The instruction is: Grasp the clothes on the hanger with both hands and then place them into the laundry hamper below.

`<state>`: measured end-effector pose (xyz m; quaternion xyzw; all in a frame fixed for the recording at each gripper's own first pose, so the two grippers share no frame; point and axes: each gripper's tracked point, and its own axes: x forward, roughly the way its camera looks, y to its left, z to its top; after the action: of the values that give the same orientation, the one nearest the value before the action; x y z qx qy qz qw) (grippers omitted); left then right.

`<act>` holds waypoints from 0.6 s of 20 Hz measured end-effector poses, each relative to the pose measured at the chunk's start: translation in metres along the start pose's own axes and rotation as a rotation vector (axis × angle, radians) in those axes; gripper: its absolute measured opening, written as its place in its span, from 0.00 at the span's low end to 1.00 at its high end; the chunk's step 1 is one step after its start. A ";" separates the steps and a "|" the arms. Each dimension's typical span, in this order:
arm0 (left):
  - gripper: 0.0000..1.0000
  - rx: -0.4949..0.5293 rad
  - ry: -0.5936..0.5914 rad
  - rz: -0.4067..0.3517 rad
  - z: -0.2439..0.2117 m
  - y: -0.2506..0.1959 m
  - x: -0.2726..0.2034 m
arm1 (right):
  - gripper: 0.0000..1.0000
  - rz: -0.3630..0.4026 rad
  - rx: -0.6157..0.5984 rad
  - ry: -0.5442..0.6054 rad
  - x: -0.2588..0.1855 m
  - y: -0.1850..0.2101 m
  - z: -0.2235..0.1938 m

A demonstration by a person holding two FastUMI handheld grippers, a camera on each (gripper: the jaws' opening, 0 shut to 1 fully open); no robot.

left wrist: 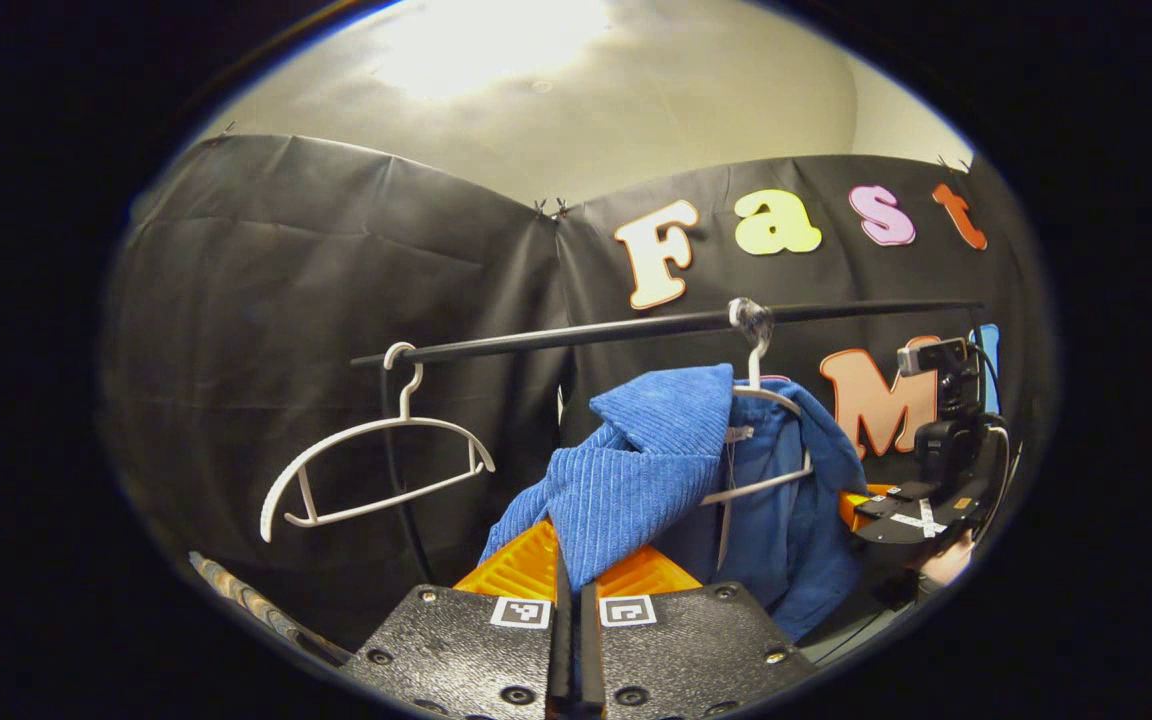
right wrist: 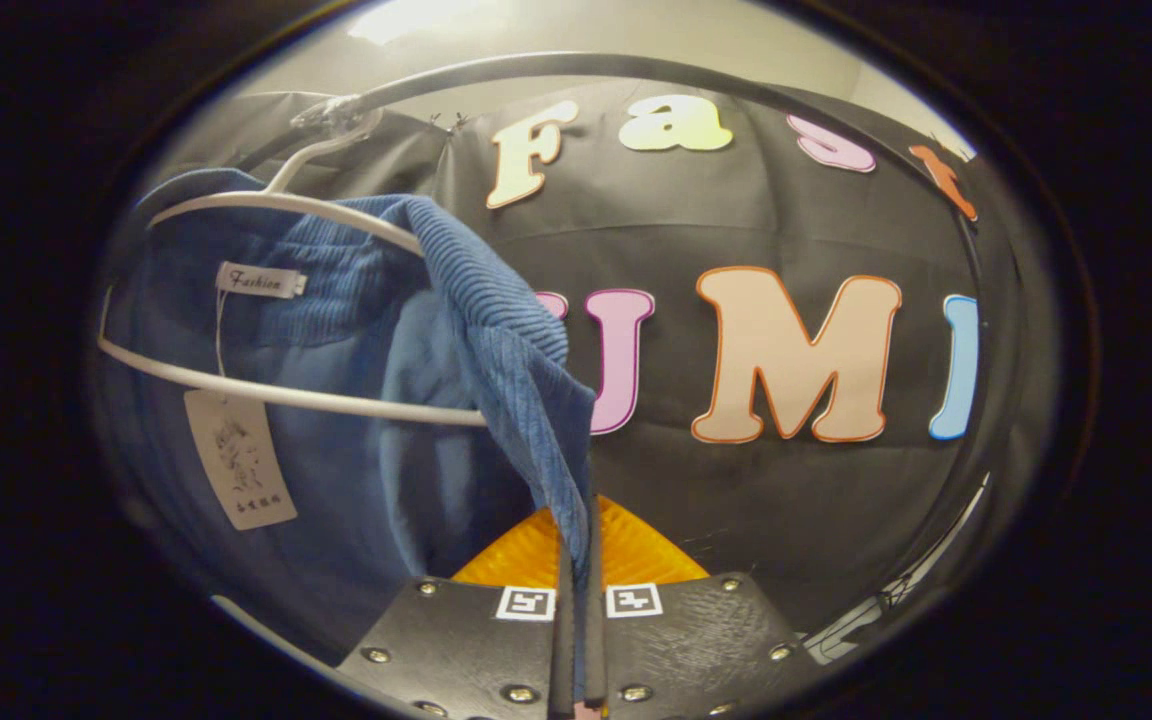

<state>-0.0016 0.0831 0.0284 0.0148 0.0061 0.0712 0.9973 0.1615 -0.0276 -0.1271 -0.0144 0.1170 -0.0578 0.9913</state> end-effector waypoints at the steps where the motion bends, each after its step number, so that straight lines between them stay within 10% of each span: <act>1: 0.04 -0.014 -0.002 -0.007 0.004 0.000 -0.001 | 0.05 -0.010 -0.009 -0.017 0.001 -0.004 0.005; 12: 0.03 -0.042 -0.013 -0.093 0.027 0.004 -0.009 | 0.04 -0.060 0.016 -0.103 0.037 -0.037 0.044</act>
<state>-0.0108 0.0851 0.0557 -0.0058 -0.0011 0.0249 0.9997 0.2029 -0.0675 -0.0915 -0.0130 0.0647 -0.0874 0.9940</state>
